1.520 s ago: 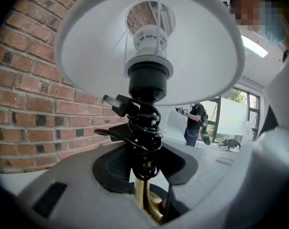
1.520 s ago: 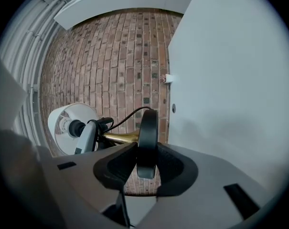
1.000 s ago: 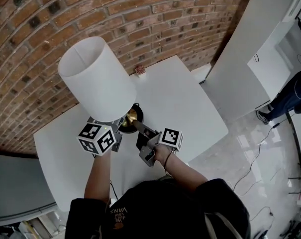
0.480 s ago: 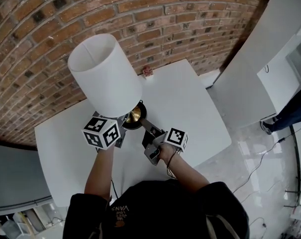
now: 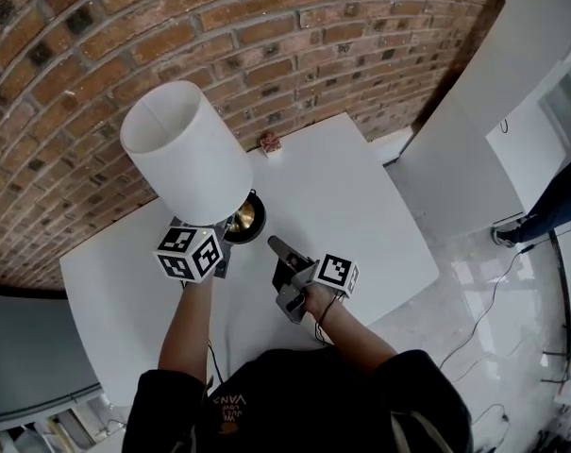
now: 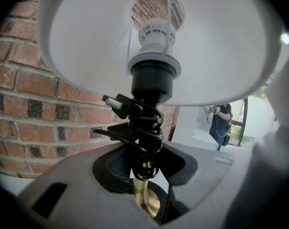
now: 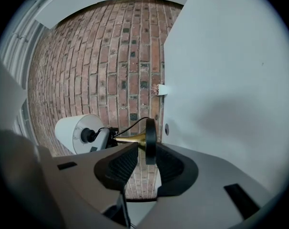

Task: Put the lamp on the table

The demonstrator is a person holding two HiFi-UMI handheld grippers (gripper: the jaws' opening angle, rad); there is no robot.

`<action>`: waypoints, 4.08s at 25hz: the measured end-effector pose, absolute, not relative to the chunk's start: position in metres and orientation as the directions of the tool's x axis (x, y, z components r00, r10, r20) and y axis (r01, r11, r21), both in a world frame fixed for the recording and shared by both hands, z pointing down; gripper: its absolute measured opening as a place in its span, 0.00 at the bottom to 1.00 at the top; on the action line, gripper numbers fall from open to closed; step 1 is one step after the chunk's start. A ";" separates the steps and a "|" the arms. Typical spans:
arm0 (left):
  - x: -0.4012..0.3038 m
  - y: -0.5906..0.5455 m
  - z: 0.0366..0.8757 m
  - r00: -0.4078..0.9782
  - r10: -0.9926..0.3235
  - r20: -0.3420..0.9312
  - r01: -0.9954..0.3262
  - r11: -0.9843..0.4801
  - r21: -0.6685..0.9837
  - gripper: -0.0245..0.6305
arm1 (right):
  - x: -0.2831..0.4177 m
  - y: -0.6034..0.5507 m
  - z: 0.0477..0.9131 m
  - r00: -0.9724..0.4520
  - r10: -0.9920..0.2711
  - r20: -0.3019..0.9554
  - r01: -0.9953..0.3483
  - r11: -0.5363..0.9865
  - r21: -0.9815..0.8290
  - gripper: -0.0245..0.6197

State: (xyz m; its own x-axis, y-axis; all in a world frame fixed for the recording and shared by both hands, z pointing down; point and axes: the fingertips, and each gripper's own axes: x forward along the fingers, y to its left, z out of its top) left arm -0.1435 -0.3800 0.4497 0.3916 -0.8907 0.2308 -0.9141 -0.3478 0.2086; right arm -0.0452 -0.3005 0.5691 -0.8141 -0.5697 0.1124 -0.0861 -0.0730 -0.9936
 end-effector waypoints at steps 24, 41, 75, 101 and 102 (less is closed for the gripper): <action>-0.144 -0.482 0.515 0.349 -0.909 0.226 -0.935 -0.320 0.156 0.25 | -0.001 -0.343 0.594 -0.745 -0.648 0.159 -0.141 -0.080 -0.987 0.17; -0.139 -0.497 0.527 0.362 -0.911 0.199 -0.929 -0.336 0.153 0.25 | 0.018 -0.353 0.594 -0.701 -0.699 0.142 -0.142 -0.058 -0.988 0.16; -0.135 -0.482 0.541 0.383 -0.905 0.187 -0.924 -0.374 0.079 0.28 | 0.009 -0.338 0.593 -0.721 -0.676 0.154 -0.149 -0.066 -0.987 0.16; -0.147 -0.352 0.495 0.329 -0.925 0.191 -0.944 -0.320 0.079 0.26 | 0.009 -0.266 0.545 -0.729 -0.678 0.093 -0.148 0.023 -0.989 0.16; -0.147 -0.343 0.489 0.330 -0.926 0.181 -0.944 -0.321 0.082 0.24 | 0.009 -0.262 0.542 -0.726 -0.681 0.092 -0.151 0.028 -0.988 0.16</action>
